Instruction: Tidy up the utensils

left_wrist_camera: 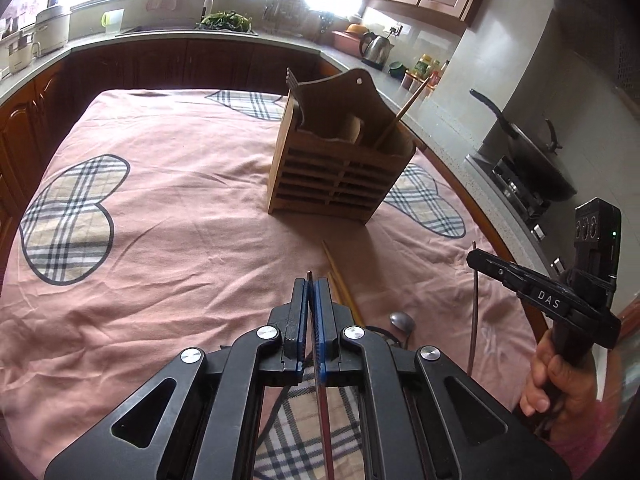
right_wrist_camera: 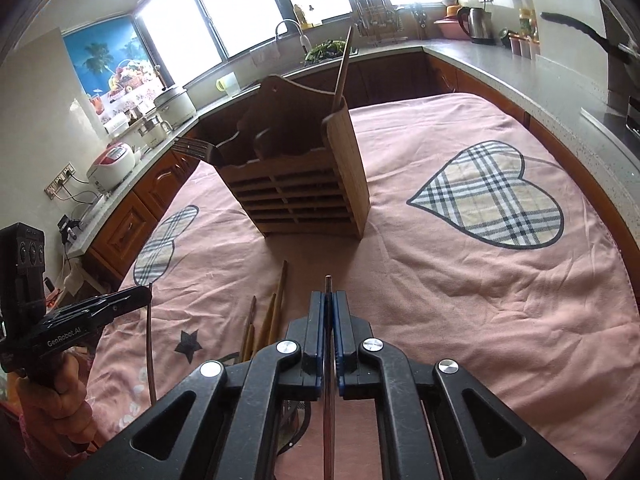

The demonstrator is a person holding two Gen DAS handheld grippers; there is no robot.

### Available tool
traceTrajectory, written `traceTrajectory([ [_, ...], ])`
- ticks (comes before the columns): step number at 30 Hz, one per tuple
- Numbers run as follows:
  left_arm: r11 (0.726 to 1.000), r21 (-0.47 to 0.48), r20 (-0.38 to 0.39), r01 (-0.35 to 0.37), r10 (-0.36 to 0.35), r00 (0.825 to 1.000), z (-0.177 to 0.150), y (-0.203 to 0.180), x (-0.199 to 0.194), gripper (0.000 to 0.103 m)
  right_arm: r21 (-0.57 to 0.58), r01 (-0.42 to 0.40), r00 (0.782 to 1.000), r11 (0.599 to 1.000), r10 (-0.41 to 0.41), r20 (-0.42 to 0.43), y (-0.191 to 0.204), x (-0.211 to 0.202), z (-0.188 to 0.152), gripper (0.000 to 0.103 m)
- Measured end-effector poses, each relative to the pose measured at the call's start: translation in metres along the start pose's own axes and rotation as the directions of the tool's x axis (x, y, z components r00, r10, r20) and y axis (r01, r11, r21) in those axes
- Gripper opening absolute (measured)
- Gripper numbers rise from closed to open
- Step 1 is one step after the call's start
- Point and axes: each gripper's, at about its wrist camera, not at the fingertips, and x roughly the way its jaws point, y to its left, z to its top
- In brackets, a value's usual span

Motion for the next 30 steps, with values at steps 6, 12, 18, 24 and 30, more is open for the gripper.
traceTrajectory([
  [6,1.000,-0.011,0.072,0.021,-0.020,0.997,0.004,-0.001,-0.033,0.002,-0.018,-0.017,0.998,1.000,0.019,0.060,0.010,-0.022,0.008,0.004],
  [12,0.999,-0.021,0.124,0.039,-0.036,0.992,0.001,-0.002,-0.056,0.002,-0.033,-0.030,0.994,0.999,0.034,0.099,0.019,-0.038,0.010,0.004],
  [18,0.998,-0.031,0.176,0.059,-0.053,0.983,-0.002,-0.002,-0.078,0.002,-0.049,-0.039,0.990,0.998,0.045,0.137,0.027,-0.053,0.011,0.004],
  [24,0.996,-0.035,0.226,0.077,-0.067,0.972,-0.001,-0.004,-0.093,0.002,-0.060,-0.031,0.984,0.998,0.041,0.176,0.030,-0.066,0.013,0.004],
  [30,0.995,-0.041,0.265,0.086,-0.073,0.962,0.003,-0.005,-0.099,0.000,-0.058,-0.031,0.977,0.998,0.042,0.208,0.029,-0.074,0.016,0.004],
])
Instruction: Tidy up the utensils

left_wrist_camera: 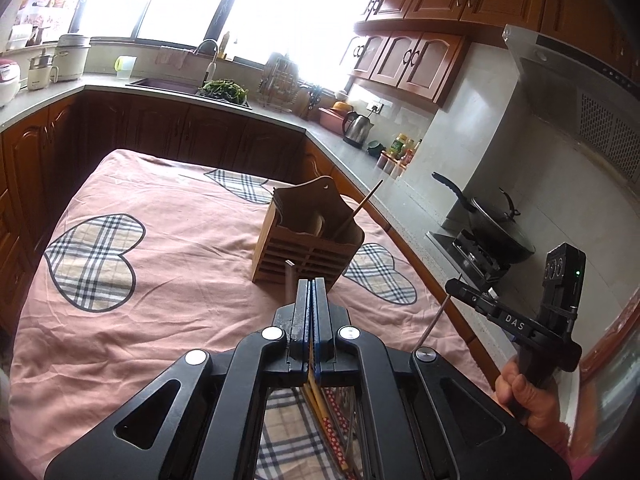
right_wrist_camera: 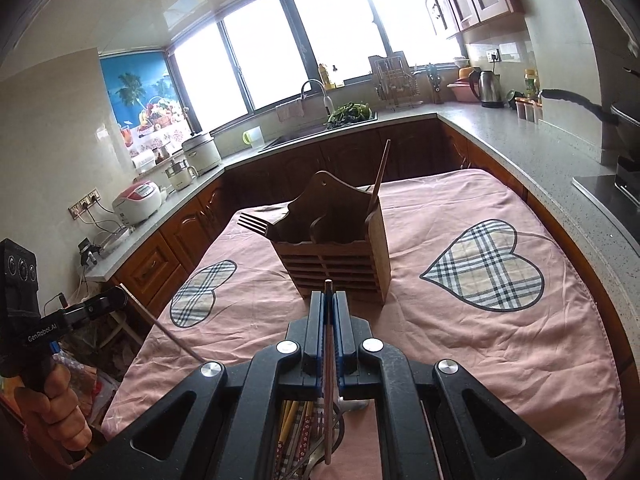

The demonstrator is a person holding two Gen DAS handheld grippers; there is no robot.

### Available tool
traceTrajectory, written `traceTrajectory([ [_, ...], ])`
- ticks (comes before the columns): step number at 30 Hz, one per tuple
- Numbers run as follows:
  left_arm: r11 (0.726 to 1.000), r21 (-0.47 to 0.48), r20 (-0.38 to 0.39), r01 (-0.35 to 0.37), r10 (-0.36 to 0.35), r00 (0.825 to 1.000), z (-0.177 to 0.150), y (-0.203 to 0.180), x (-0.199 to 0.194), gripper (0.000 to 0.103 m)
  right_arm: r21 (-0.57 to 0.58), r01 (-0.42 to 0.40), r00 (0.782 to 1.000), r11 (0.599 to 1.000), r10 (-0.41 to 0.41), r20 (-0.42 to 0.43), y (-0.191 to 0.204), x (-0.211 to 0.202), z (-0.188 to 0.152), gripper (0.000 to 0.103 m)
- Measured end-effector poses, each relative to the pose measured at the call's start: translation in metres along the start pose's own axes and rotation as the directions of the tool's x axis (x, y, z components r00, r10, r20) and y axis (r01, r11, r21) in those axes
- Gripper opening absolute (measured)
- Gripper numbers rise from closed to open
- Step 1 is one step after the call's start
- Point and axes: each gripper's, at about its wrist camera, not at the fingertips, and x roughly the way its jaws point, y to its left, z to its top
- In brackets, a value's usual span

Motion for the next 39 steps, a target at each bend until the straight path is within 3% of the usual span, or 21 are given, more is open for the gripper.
traceTrajectory([
  [7,1.000,-0.011,-0.005,-0.023,0.023,1.000,0.001,0.007,0.007,0.000,0.004,0.001,1.000,1.000,-0.002,0.010,-0.002,0.000,0.004,0.004],
  [13,0.988,-0.094,-0.103,-0.123,0.113,0.988,-0.010,0.046,0.039,0.000,0.012,-0.002,1.000,1.000,0.002,0.005,-0.005,0.005,0.003,0.004],
  [15,0.977,-0.131,-0.145,-0.170,0.150,0.978,-0.017,0.065,0.055,0.007,0.020,-0.008,1.000,1.000,0.008,0.001,-0.007,0.008,0.003,0.004],
  [20,0.944,-0.177,-0.258,-0.277,0.227,0.939,-0.025,0.112,0.106,0.041,0.036,-0.030,1.000,0.999,0.030,-0.006,-0.009,0.015,0.005,0.004],
  [22,0.929,-0.190,-0.299,-0.317,0.253,0.920,-0.028,0.128,0.127,0.048,0.045,-0.042,0.999,0.998,0.042,-0.004,-0.010,0.016,0.007,0.004],
  [28,0.894,-0.147,-0.410,-0.423,0.334,0.849,-0.027,0.152,0.181,0.046,0.059,-0.062,0.998,0.996,0.062,0.008,-0.014,0.018,0.014,0.004],
  [30,0.889,-0.127,-0.428,-0.440,0.351,0.833,-0.027,0.154,0.193,0.040,0.062,-0.068,0.998,0.996,0.067,0.011,-0.016,0.018,0.016,0.004],
  [32,0.881,-0.059,-0.414,-0.469,0.406,0.815,-0.026,0.150,0.200,0.023,0.067,-0.076,0.997,0.995,0.075,0.016,-0.018,0.018,0.019,0.004],
  [33,0.879,-0.038,-0.405,-0.475,0.421,0.812,-0.026,0.149,0.203,0.016,0.069,-0.078,0.997,0.995,0.077,0.019,-0.019,0.018,0.020,0.004],
  [36,0.885,-0.019,-0.383,-0.465,0.423,0.821,-0.026,0.149,0.204,0.010,0.070,-0.080,0.997,0.994,0.078,0.028,-0.022,0.017,0.023,0.004],
  [39,0.901,-0.070,-0.386,-0.428,0.372,0.844,-0.024,0.152,0.197,0.006,0.073,-0.083,0.996,0.994,0.081,0.032,-0.023,0.017,0.025,0.004],
])
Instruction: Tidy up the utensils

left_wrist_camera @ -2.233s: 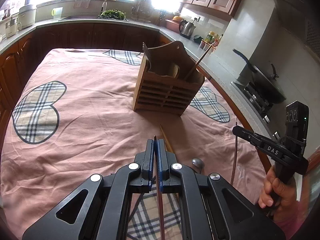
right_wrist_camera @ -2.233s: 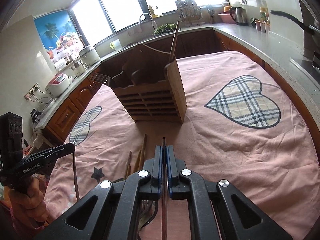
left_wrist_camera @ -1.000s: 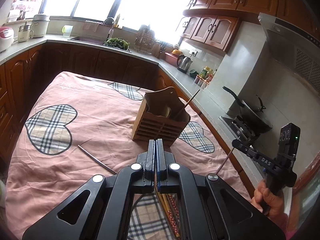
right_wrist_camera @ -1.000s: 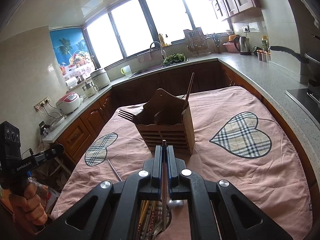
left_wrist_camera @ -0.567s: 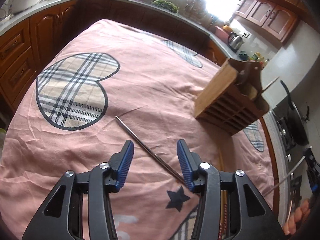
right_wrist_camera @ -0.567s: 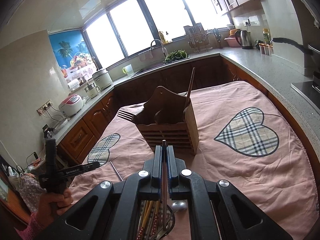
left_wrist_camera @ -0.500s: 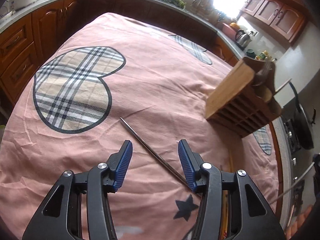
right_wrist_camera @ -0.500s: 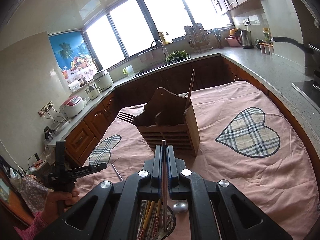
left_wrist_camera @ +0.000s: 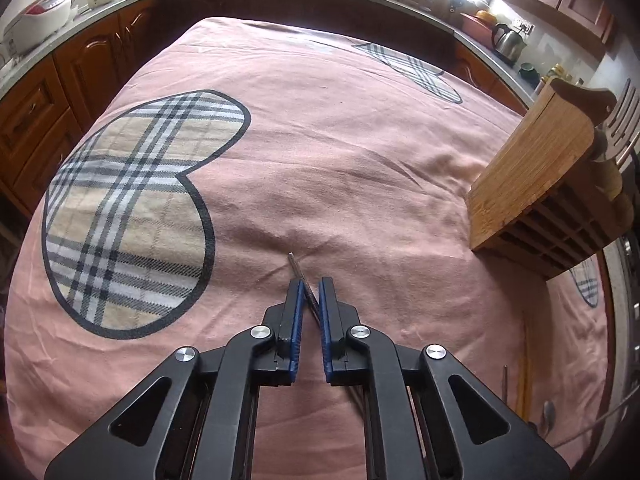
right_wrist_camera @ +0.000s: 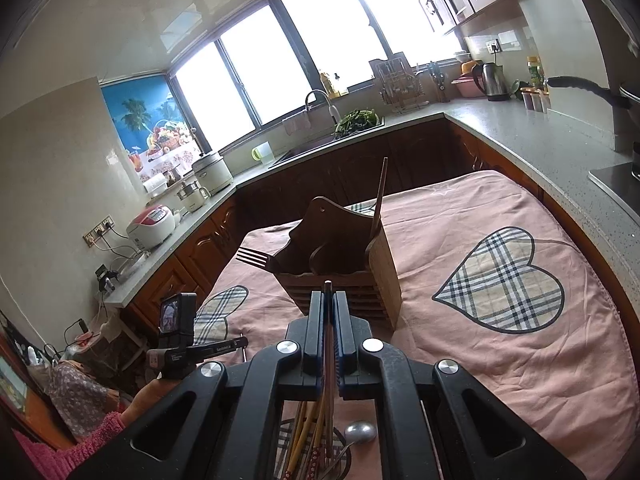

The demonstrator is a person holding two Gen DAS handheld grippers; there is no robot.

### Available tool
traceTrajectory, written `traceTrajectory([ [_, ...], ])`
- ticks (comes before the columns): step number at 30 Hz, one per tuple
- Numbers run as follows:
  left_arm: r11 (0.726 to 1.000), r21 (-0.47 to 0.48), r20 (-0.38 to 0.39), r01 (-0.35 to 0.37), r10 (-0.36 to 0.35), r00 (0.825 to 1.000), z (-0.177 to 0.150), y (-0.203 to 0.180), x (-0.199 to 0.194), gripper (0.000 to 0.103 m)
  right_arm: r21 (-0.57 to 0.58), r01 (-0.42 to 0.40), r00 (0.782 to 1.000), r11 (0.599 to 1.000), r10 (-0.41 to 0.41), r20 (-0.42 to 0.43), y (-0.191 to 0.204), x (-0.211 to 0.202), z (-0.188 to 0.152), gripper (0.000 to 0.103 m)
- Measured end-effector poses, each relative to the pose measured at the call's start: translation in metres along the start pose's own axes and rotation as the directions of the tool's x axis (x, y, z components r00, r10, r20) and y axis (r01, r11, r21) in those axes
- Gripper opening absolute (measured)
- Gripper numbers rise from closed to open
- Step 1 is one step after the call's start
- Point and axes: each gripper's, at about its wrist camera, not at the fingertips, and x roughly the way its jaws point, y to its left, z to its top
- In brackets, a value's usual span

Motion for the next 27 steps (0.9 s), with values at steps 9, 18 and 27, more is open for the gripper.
traceTrajectory([
  [9,0.989,0.036,0.108,0.144,-0.147,0.983,-0.012,-0.022,-0.075,0.003,0.001,-0.015,1.000,1.000,0.015,0.010,0.002,-0.005,0.002,0.004],
  [18,0.967,0.086,0.228,0.238,-0.252,0.940,-0.019,-0.040,-0.148,0.003,-0.029,-0.034,0.999,0.999,0.035,0.041,0.020,-0.019,0.005,0.004],
  [27,0.951,0.123,0.306,0.285,-0.310,0.900,-0.025,-0.047,-0.187,0.003,-0.049,-0.034,0.997,0.998,0.037,0.067,0.032,-0.029,0.006,0.004],
])
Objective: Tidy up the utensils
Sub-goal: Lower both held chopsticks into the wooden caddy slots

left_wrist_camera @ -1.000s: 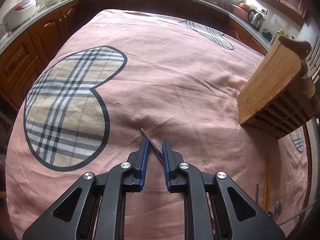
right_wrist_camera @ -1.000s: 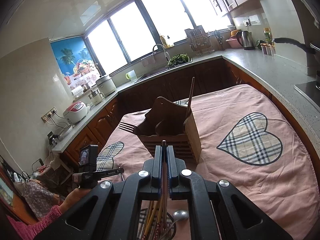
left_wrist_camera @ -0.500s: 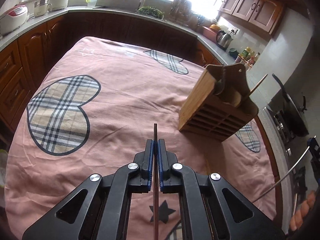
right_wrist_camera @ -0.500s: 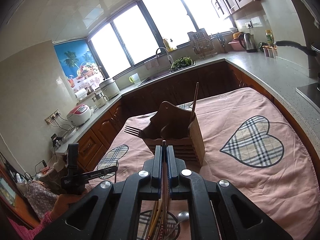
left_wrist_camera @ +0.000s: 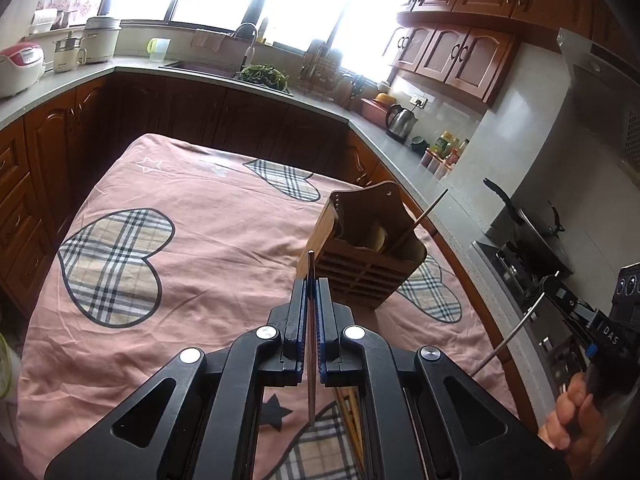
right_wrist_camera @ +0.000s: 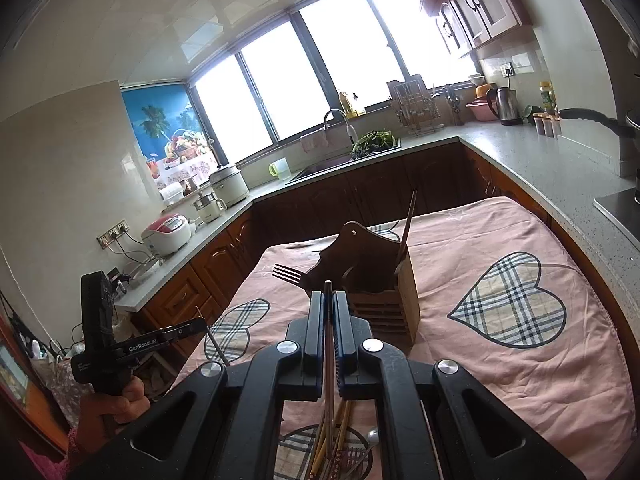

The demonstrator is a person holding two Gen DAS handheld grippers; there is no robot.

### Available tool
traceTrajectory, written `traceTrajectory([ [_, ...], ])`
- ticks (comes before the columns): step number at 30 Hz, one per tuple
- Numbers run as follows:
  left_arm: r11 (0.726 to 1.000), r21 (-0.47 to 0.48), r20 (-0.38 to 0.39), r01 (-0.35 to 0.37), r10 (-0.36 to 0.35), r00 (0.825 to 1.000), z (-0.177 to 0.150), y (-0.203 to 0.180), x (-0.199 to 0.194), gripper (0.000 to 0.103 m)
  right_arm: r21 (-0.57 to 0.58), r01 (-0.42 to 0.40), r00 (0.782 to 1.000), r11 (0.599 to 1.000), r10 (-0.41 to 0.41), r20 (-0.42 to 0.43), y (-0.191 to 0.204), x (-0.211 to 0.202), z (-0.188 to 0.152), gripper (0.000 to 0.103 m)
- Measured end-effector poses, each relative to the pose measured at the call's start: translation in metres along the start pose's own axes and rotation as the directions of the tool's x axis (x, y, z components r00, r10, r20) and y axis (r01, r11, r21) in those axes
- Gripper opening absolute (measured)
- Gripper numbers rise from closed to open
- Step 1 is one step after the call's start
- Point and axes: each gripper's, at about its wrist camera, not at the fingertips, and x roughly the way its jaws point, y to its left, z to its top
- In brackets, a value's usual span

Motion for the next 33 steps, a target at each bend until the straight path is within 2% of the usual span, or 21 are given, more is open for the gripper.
traceTrajectory([
  [12,0.998,-0.008,0.101,0.068,-0.066,0.993,0.024,-0.012,-0.016,0.003,-0.011,0.013,0.999,1.000,-0.013,0.038,0.000,0.007,0.012,0.004],
  [21,0.993,0.014,0.217,0.115,-0.115,0.969,0.075,-0.034,-0.016,0.003,-0.022,0.026,0.991,0.999,-0.023,0.132,-0.004,0.023,0.054,0.004],
  [29,0.993,0.011,0.314,0.115,-0.113,0.943,0.129,-0.044,0.012,0.003,-0.033,0.063,0.972,0.997,-0.054,0.228,-0.010,0.052,0.104,0.004],
  [33,0.996,0.000,0.330,0.090,-0.085,0.940,0.141,-0.042,0.042,0.003,-0.052,0.105,0.960,0.993,-0.088,0.264,-0.015,0.071,0.118,0.004],
])
